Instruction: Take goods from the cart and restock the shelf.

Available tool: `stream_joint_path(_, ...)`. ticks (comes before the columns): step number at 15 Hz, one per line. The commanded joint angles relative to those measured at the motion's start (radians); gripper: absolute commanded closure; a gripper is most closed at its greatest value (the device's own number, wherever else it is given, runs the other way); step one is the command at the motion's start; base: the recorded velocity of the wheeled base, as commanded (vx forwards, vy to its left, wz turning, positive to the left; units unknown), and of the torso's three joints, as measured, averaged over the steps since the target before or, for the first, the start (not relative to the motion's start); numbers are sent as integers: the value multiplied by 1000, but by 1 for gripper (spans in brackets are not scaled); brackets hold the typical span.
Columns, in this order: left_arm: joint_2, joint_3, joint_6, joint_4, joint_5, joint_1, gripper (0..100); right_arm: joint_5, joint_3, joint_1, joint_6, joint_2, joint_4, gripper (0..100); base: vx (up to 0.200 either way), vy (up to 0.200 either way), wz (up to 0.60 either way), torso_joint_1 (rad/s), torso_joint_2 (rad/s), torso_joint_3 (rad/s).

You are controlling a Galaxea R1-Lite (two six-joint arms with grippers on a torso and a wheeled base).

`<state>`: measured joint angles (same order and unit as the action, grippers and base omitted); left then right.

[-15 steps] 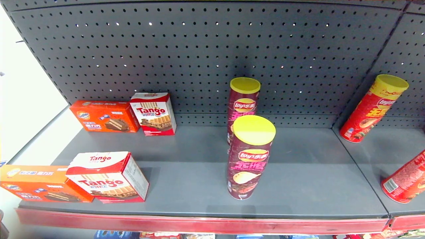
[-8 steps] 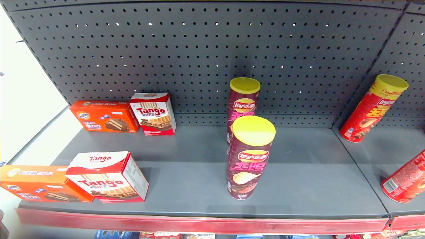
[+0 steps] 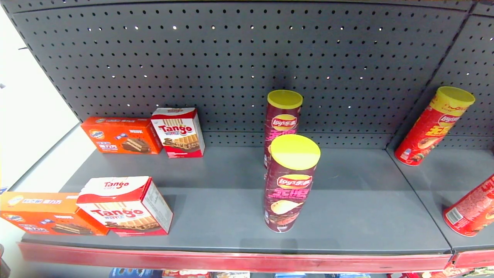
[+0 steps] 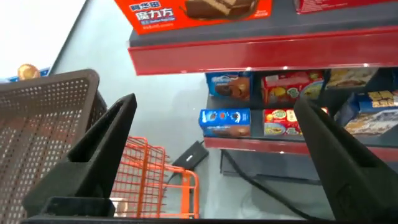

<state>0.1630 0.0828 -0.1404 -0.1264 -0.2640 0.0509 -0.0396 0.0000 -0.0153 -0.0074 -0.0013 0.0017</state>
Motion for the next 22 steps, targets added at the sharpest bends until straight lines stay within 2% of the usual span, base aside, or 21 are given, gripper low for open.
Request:
stream_joint_path(1,-111,-6,42,4,118,-75,0,0,0,0,0,1,0,0,0,0,0,0,0,0)
stream_joint_path(2,-115,-12,55,14,221,-71,0,0,0,0,0,1,0,0,0,0,0,0,0,0)
stream_joint_path(4,-118,-37,58,59,252,-68,0,0,0,0,0,1,0,0,0,0,0,0,0,0)
stream_joint_path(6,-123,-67,16,86,376,-68,0,0,0,0,0,1,0,0,0,0,0,0,0,0)
stream_joint_path(9,-163,-81,7,131,378,-46,0,0,0,0,0,1,0,0,0,0,0,0,0,0)
stream_joint_path(11,-163,-81,19,122,371,-49,0,0,0,0,0,1,1,0,0,0,0,0,0,0)
stream_joint_path(14,-163,-81,64,122,370,-49,0,0,0,0,1,1,0,0,0,0,0,0,0,0)
stream_joint_path(22,-163,-81,68,122,370,-49,0,0,0,0,1,1,1,0,0,0,0,0,0,0)
